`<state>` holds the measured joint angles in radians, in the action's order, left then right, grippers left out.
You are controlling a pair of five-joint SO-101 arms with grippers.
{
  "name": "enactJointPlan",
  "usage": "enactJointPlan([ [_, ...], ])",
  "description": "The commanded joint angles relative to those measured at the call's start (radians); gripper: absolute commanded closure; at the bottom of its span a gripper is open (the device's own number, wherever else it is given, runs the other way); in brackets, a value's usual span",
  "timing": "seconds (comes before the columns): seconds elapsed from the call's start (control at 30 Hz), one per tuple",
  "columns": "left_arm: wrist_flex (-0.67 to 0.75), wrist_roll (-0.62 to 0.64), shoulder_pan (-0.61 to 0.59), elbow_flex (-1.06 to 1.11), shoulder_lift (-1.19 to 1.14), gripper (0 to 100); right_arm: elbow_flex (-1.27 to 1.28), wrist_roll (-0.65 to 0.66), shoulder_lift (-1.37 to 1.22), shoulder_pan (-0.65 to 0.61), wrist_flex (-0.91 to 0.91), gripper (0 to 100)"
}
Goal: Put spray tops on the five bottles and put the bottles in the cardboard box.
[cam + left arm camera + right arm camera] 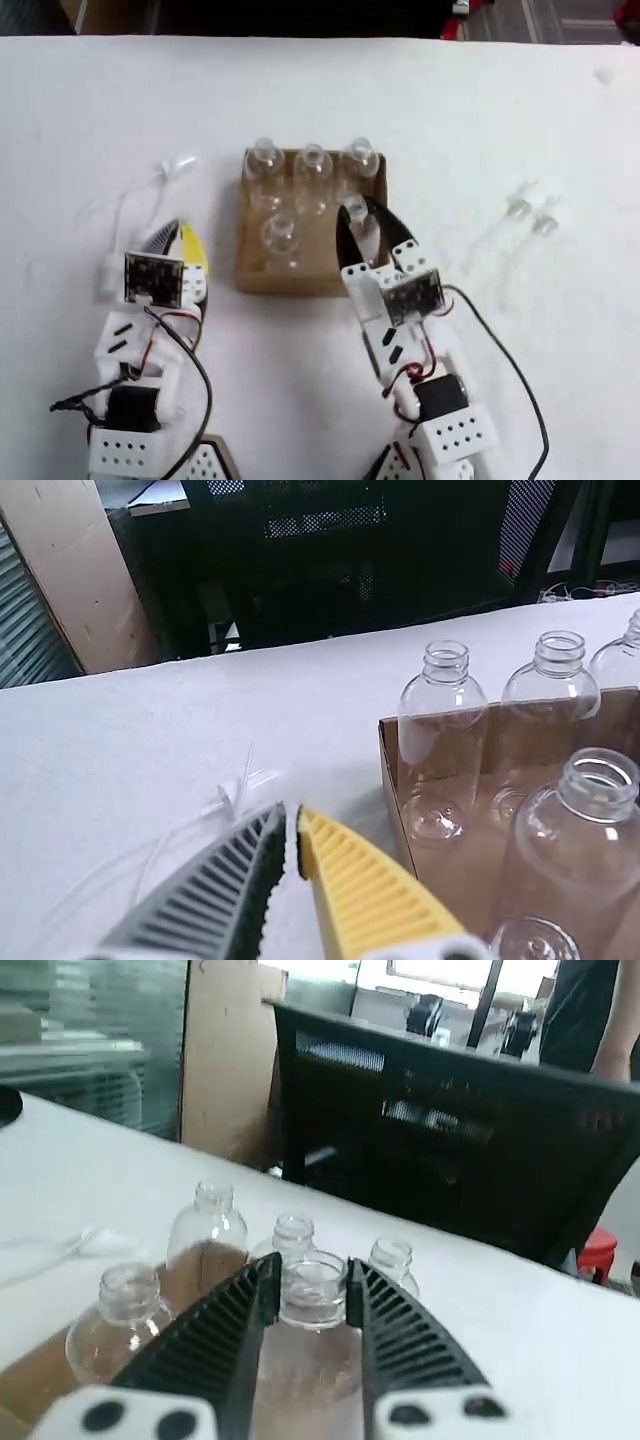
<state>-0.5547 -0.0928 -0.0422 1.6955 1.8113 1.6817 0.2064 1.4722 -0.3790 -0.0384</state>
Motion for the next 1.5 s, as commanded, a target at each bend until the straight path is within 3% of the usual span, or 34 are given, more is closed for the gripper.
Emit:
enactJointPlan([
  [0.0, 0.017, -0.011, 0.008, -0.003, 0.012, 98, 0.014, -0.011, 0.008, 0.012, 0.110, 98.2],
  [0.67, 0.017, -0.011, 0.007, -0.003, 0.012, 98, 0.014, -0.002, 0.016, 0.018, 0.251, 98.1],
  [1.47, 0.018, -0.011, 0.005, -0.005, 0.012, 98, 0.014, 0.000, 0.016, 0.010, 0.251, 98.0],
])
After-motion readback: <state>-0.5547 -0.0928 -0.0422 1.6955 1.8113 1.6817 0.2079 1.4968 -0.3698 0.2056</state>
